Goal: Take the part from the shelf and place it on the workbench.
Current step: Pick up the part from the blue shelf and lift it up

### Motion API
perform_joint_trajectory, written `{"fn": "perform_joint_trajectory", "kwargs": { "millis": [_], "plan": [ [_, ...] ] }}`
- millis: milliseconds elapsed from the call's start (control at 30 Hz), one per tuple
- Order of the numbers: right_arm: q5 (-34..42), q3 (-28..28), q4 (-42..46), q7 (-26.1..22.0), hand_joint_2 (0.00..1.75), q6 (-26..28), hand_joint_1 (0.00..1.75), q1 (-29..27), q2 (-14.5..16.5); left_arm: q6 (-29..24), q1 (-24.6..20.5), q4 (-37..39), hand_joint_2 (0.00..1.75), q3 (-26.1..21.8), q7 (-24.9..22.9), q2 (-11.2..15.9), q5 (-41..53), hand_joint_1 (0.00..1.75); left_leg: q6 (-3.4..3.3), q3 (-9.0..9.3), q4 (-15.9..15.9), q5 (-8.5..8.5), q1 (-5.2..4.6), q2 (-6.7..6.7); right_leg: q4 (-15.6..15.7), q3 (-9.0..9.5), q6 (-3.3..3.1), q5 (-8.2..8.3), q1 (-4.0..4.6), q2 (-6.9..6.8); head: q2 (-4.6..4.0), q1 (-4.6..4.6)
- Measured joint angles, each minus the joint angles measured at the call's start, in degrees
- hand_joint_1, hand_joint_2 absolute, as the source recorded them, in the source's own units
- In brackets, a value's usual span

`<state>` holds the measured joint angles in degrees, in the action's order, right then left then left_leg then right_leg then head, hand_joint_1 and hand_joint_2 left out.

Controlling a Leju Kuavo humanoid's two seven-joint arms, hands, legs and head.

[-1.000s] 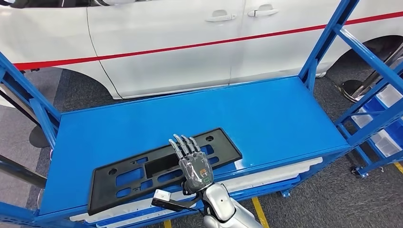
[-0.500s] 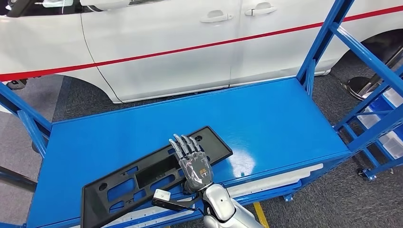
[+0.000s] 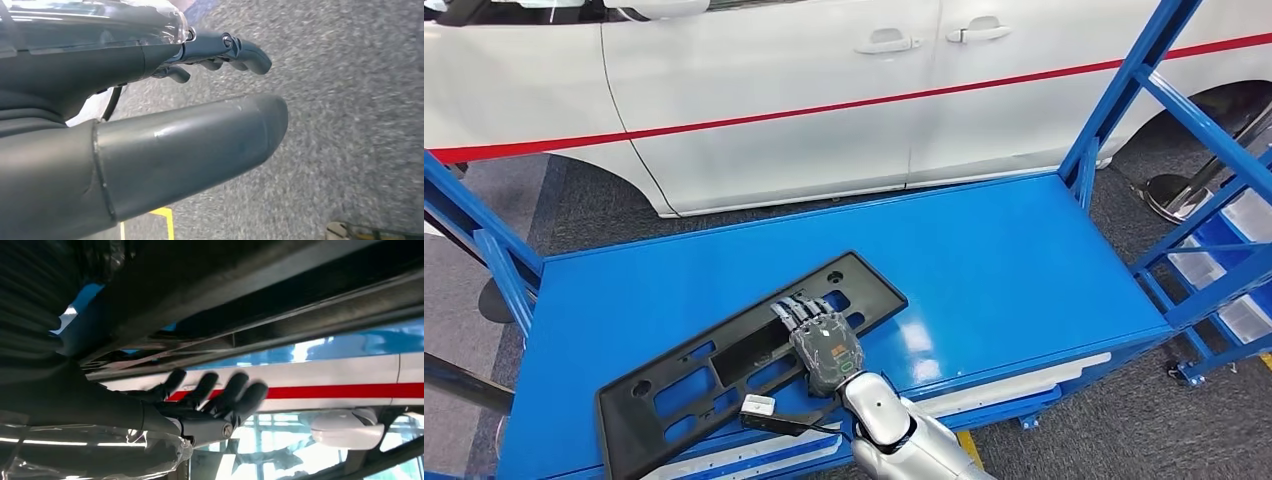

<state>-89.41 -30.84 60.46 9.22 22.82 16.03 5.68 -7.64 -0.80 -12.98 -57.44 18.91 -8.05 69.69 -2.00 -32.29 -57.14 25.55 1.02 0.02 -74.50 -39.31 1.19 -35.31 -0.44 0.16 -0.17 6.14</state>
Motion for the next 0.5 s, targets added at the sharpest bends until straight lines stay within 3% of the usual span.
{"fn": "perform_joint_trajectory", "kwargs": {
  "millis": [33,67,133,167,233,300,367,467,500],
  "plan": [
    [-0.10,0.00,-0.46,-0.01,1.75,-0.02,1.64,0.22,-0.01,0.00,-0.03,0.00,0.00,0.12,0.00,-0.13,0.09,0.00,0.02,0.15,-0.02,0.11,-0.01,-0.07,-0.39,-0.50,0.02,0.80,0.00,0.00,0.01,0.01],
    [-0.17,-0.01,-0.87,-0.02,1.75,-0.01,1.65,0.41,-0.02,0.01,-0.02,0.00,0.00,0.25,0.00,-0.27,0.17,0.00,0.09,0.37,-0.07,0.26,-0.01,-0.14,1.62,0.17,-0.04,2.70,-0.01,-0.01,0.01,0.00],
    [-0.23,-0.02,-1.51,-0.03,1.75,0.05,1.68,0.87,-0.03,0.10,0.04,0.00,0.00,0.56,0.00,-0.58,0.25,0.00,0.43,0.79,-0.30,0.69,-0.06,-0.25,9.64,3.62,-0.37,7.23,0.03,-0.03,0.00,-0.01],
    [-0.25,-0.02,-1.75,-0.03,1.75,0.10,1.68,1.09,-0.04,0.16,0.04,0.00,0.00,0.72,0.02,-0.70,0.26,0.00,0.69,0.84,-0.51,0.92,-0.16,-0.32,12.98,5.06,-0.60,8.54,0.11,-0.03,0.00,-0.01],
    [-0.27,-0.02,-2.08,-0.08,1.75,0.23,1.67,1.36,-0.07,0.25,-0.01,0.00,0.00,0.96,0.08,-0.82,0.29,0.00,1.28,0.78,-0.71,1.19,-0.34,-0.42,15.54,6.07,-1.06,8.83,0.34,0.01,-0.01,-0.02],
    [-0.30,-0.02,-2.26,-0.13,1.75,0.34,1.66,1.48,-0.08,0.28,-0.07,0.00,0.00,1.11,0.11,-0.86,0.34,0.00,1.91,0.82,-0.68,1.35,-0.28,-0.44,15.80,6.14,-1.63,8.91,0.35,0.03,0.00,-0.02],
    [-0.32,-0.02,-2.33,-0.13,1.75,0.39,1.66,1.62,-0.07,0.31,-0.09,0.00,0.00,1.16,0.13,-0.92,0.37,0.00,2.51,0.13,-2.59,2.76,-0.17,-0.39,16.14,6.44,-2.32,9.01,0.09,-0.06,0.00,-0.04],
    [-0.35,-0.02,-2.54,-0.13,1.75,0.40,1.66,1.71,-0.07,0.36,-0.10,0.00,0.00,1.18,0.15,-0.99,0.38,0.00,3.13,-4.96,-13.12,7.90,-0.05,-0.33,16.25,6.57,-2.89,8.94,0.05,-0.26,-0.01,-0.06],
    [-0.35,-0.02,-2.62,-0.13,1.75,0.42,1.66,1.70,-0.07,0.36,-0.07,0.00,0.00,1.18,0.15,-0.99,0.38,0.00,3.21,-6.64,-16.28,8.80,-0.03,-0.33,16.20,6.58,-2.97,8.88,0.13,-0.28,-0.01,-0.05]
  ]
}}
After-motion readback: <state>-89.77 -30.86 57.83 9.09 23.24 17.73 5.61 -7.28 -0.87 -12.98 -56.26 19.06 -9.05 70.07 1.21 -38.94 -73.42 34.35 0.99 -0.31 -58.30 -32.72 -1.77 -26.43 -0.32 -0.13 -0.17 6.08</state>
